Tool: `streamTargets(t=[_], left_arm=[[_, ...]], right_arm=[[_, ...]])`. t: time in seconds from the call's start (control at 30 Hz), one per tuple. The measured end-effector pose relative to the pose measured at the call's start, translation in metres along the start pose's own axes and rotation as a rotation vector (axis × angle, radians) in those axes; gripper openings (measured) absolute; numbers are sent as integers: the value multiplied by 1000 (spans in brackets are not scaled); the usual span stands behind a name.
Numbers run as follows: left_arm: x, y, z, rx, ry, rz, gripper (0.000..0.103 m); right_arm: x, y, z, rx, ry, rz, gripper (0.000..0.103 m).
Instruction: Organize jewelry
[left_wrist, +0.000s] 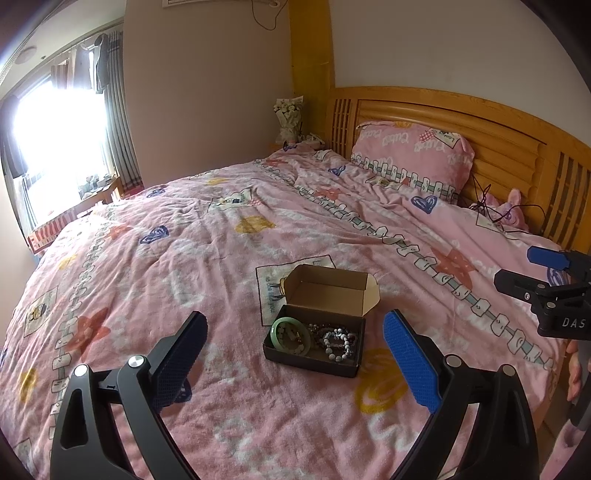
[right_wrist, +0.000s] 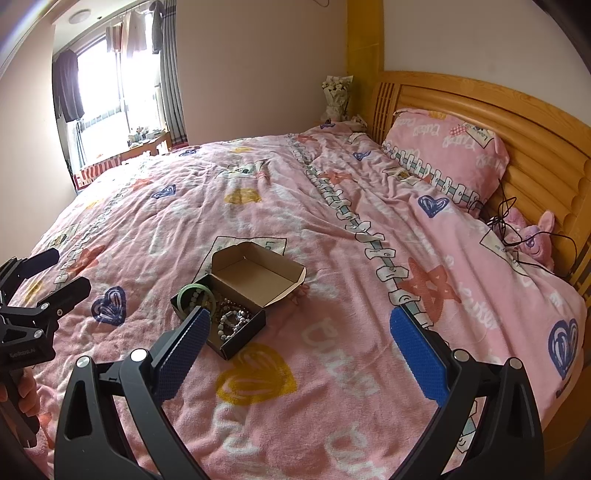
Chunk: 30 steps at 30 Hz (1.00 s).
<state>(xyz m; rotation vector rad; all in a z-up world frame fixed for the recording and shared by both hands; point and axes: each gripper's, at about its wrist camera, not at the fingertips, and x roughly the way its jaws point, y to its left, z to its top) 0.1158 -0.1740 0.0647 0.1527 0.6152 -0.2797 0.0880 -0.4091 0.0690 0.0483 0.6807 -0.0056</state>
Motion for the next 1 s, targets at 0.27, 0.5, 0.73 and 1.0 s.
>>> streamTargets(t=[0.27,0.5,0.73,1.0], left_arm=[[-2,3,0,-9,3,-3,94],[-2,4,0,-9,-2,-10,94],[-5,-3,1,22,-9,-24,94],[-6,-8,1,23,-3,-31,94]], right_arm=[[0,0,0,-1,0,1,95],[0,1,0,-1,2,0,95],[1,2,-1,-4,3,2,95],[0,3,-1,-4,3,1,95]])
